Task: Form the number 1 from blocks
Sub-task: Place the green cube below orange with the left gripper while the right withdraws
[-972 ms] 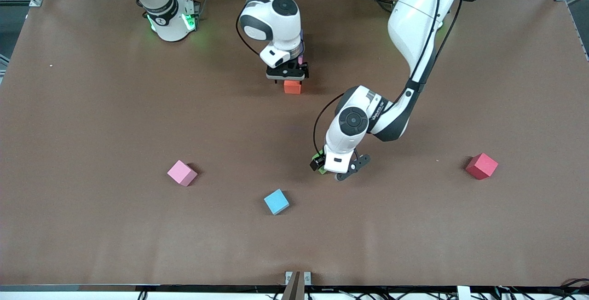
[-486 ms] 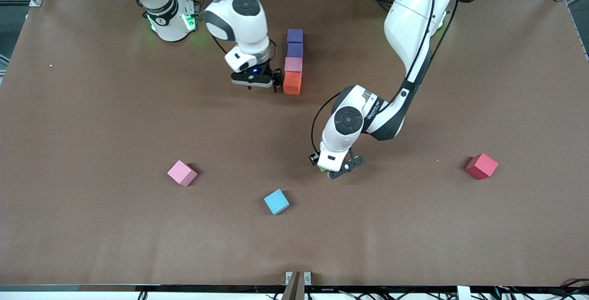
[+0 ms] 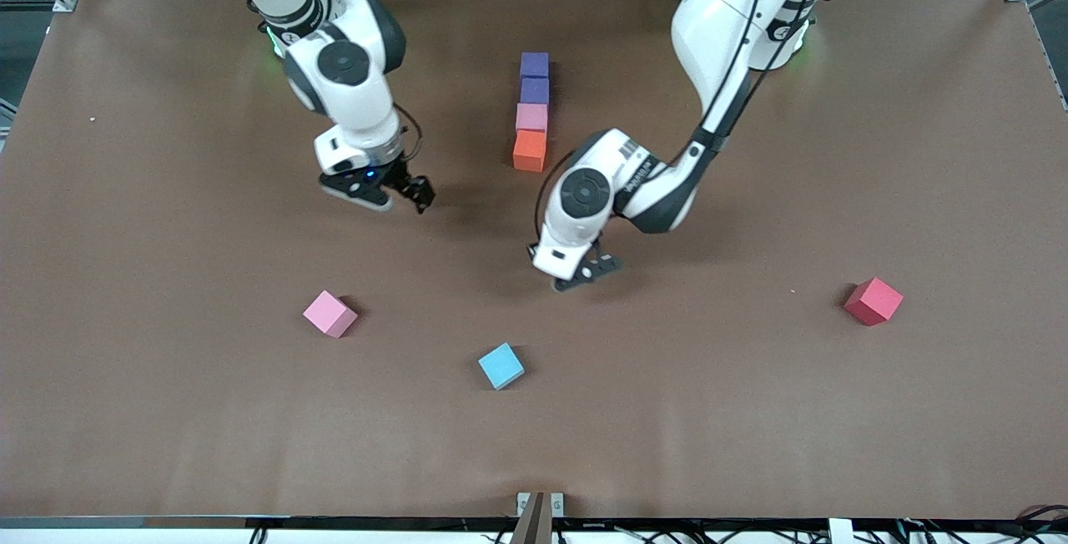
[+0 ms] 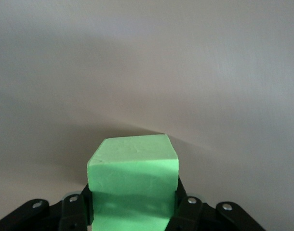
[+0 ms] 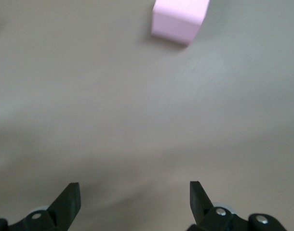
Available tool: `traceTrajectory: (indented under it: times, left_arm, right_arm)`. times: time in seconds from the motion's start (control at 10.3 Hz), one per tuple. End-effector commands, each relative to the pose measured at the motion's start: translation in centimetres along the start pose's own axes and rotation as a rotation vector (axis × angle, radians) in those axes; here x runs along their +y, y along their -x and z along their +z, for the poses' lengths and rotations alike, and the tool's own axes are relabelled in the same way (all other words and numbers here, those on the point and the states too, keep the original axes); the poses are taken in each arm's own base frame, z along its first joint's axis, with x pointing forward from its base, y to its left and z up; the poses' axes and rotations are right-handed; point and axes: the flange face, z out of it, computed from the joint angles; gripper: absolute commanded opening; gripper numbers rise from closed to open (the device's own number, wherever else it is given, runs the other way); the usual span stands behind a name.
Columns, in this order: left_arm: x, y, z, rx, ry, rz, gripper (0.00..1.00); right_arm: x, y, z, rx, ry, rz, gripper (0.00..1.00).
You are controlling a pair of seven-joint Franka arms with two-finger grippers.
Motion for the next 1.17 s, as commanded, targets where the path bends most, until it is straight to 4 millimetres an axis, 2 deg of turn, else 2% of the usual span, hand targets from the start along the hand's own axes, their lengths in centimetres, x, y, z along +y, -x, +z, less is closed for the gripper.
traceTrajectory:
  times: [0.0, 0.19, 0.39, 0.49, 0.68, 0.87, 0.97, 1.07]
  left_arm:
    - [0.2, 5.6, 0.7, -0.074, -0.026, 0.045, 0.00]
    - [-0.2, 10.0, 1.6, -0.017, -0.100, 0.196, 0.00]
    - [-0.5, 11.7, 2.0, -0.017, -0.116, 0.247, 0.00]
    - [-0.6, 12.4, 1.8, -0.013, -0.119, 0.269, 0.00]
    - [-0.5, 13.1, 2.0, 0.011, -0.128, 0.312, 0.00]
    - [-0.3, 12.9, 1.8, 0.021, -0.124, 0.319, 0.00]
    - [-0.2, 12.7, 1.6, 0.025, -0.117, 0.319, 0.39]
    - [0.0, 12.8, 1.3, 0.031, -0.113, 0.322, 0.99]
  right_arm:
    - [5.1, -5.8, -3.9, 0.072, -0.010, -0.117, 1.00]
    - [6.6, -10.6, -8.3, 0.090, 0.024, -0.097, 1.00]
    - [7.6, -16.4, -16.2, 0.025, 0.110, -0.099, 1.00]
    - [8.5, -18.5, -19.5, 0.024, 0.110, -0.099, 1.00]
    - [11.8, -21.3, -23.1, -0.002, 0.007, -0.096, 1.00]
    - [14.4, -22.7, -26.1, -0.019, -0.007, -0.114, 1.00]
    - [14.7, -22.8, -27.4, -0.026, -0.003, -0.114, 1.00]
    - [14.8, -22.9, -28.8, -0.018, -0.007, -0.112, 1.00]
